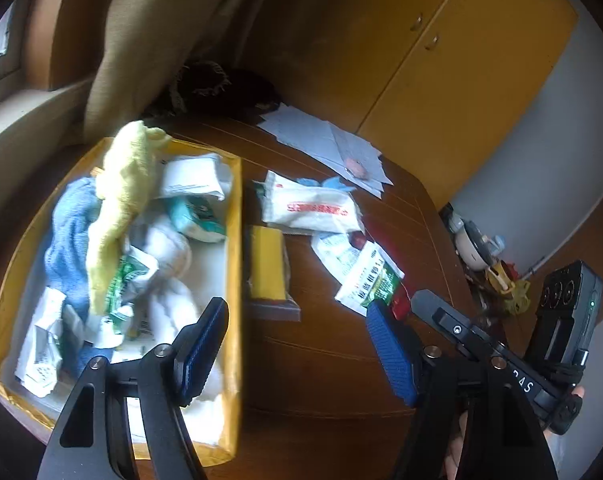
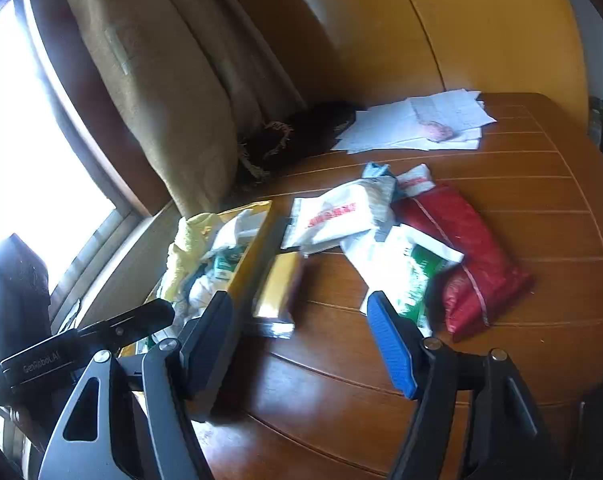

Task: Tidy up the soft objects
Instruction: 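Grasp the yellow sponge pack with left tool while right tool grasps the green-printed packet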

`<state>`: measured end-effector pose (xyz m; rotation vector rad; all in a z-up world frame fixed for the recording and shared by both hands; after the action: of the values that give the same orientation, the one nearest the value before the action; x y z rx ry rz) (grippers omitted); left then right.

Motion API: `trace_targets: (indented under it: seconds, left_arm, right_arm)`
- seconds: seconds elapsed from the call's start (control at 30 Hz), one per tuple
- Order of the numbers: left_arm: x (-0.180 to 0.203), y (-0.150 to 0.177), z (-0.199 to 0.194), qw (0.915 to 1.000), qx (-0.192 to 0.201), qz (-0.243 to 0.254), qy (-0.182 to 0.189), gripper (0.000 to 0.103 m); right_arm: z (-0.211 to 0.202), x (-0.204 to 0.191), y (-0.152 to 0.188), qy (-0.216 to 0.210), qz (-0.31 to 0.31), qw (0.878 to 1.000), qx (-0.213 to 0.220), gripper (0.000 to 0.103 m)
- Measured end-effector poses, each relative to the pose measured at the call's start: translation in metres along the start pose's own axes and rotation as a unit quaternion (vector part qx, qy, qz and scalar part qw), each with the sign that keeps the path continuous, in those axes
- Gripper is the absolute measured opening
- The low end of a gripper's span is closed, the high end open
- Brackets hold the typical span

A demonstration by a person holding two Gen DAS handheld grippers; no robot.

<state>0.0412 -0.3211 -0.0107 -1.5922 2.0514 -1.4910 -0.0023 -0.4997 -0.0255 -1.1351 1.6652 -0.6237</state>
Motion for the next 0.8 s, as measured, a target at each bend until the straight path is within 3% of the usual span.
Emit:
trace_targets:
  seconds: [0.2,0.37,0.53,0.67,0.8]
  left_arm:
    - [0.019,0.012,0.027,0.9996,-0.029,0.004,0.004,0.075]
    - [0.018,0.012,0.032,0.9996,-0.027,0.002,-0.004,0.075]
    - [0.012,0.008,0.033,0.9996,-0.022,0.003,-0.019,0.075]
    - [0.014,0.003,0.037,0.9993,-0.019,0.020,-0.023,0.075]
    - [0.024,0.004,0.057,0.9980,-0.034,0.048,-0.020,0.075]
  right_arm:
    - [-0.006,0.052,-0.006,0.034,0.037,0.999,0.000,0.069]
    - [0.020,0.067,0.000,0.034,0.061,0.997,-0.041,0.068]
    - [0.046,0.064,0.012,0.075,0.054,0.992,-0.084,0.047]
    - [0.053,0.067,0.019,0.080,0.072,0.990,-0.086,0.039]
    - [0.057,0.073,0.021,0.092,0.069,0.991,-0.075,0.023]
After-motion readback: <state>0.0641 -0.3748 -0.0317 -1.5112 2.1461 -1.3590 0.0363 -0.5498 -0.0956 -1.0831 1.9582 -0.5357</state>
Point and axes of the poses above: each gripper's, at about its wrist camera, not at the fingertips, and z roughly the way its jaws point, x to its right, y to its underside, the point moved 5 cm from there along z, roughly the way its jaws point, and after that the axes turned 14 degrees about x, right-handed, at the moved point
